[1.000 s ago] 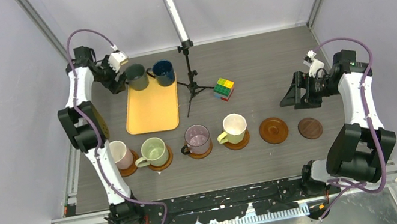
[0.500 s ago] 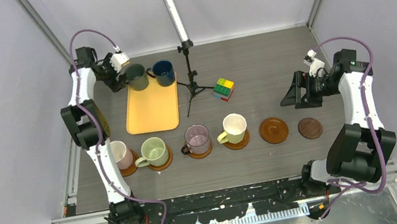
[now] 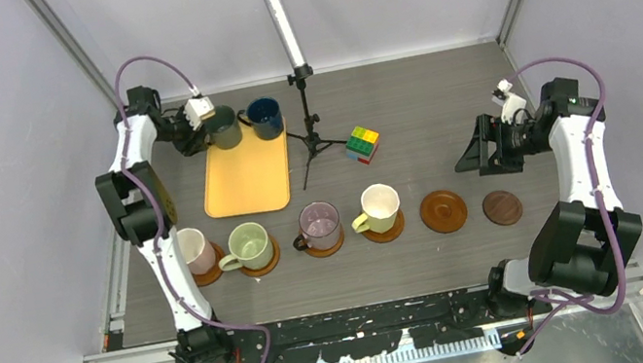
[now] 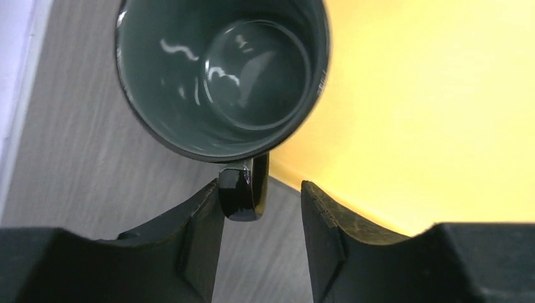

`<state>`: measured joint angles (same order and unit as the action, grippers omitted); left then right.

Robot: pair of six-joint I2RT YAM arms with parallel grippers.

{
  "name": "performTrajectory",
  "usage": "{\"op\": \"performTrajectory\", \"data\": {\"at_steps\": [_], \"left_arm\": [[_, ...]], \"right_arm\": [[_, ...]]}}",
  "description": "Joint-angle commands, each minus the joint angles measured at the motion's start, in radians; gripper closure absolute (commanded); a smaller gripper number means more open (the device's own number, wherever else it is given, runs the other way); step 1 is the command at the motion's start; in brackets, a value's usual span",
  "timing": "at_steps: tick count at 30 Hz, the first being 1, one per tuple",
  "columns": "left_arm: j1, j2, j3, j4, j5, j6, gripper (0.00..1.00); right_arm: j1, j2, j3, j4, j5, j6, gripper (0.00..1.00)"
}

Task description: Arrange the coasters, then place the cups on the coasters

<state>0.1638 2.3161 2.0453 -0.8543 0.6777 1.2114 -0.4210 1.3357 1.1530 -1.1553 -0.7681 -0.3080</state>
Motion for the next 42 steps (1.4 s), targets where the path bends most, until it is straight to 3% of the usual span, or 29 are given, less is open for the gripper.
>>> {"op": "performTrajectory", "data": {"at_steps": [1, 7, 14, 21, 24, 27, 42], "left_arm": [[-0.008, -0.117, -0.06, -0.045, 0.065, 0.012, 0.53], [-0.026, -0.107, -0.058, 0.001, 0.034, -0.153, 0.53], [-0.068, -0.075, -0.07, 0.083, -0.107, -0.291, 0.52], [-0.068, -0.065, -0.051, 0.065, -0.128, -0.352, 0.72], [-0.068, -0.093, -0.077, 0.049, -0.125, -0.364, 0.86], [-0.068, -0.139, -0.12, 0.043, -0.124, -0.389, 1.0], [-0.028, -0.57, -0.366, 0.144, -0.163, -0.761, 1.0]], "right_arm": [[0.001, -0.005, 0.046, -0.012, -0.015, -0.01, 0.19], [0.001, 0.006, 0.055, -0.006, -0.022, 0.004, 0.19], [0.001, 0.008, 0.068, -0.005, -0.02, 0.018, 0.19], [0.001, -0.002, 0.074, -0.006, -0.008, 0.018, 0.19], [0.0, -0.003, 0.076, -0.005, -0.014, 0.021, 0.19], [0.001, -0.007, 0.081, -0.006, -0.017, 0.023, 0.19], [-0.001, -0.029, 0.084, -0.014, -0.037, 0.034, 0.19]]}}
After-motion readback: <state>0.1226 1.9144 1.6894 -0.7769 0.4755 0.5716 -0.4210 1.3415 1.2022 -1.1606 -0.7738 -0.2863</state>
